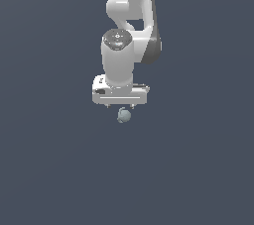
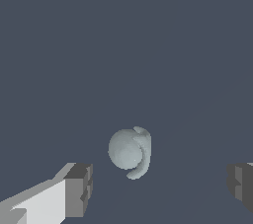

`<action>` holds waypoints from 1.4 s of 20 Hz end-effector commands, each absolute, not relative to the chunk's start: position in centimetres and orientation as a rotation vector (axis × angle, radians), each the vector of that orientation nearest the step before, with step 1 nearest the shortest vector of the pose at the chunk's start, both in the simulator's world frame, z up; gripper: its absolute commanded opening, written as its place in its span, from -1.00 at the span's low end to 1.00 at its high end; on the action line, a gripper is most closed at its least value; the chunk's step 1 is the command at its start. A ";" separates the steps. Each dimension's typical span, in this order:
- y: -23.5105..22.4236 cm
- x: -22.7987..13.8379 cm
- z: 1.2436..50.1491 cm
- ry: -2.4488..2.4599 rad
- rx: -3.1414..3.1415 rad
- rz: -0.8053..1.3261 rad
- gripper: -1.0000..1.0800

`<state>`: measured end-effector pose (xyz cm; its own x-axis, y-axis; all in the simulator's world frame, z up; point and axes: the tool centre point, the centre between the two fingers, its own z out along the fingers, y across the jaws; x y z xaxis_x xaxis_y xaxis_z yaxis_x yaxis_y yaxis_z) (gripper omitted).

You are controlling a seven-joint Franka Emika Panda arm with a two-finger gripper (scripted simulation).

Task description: Pick up the object and move it to a goal position.

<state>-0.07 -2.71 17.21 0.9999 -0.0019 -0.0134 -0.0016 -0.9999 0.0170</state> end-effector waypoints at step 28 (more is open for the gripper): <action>-1.3 -3.9 8.7 -0.202 3.135 -0.002 0.92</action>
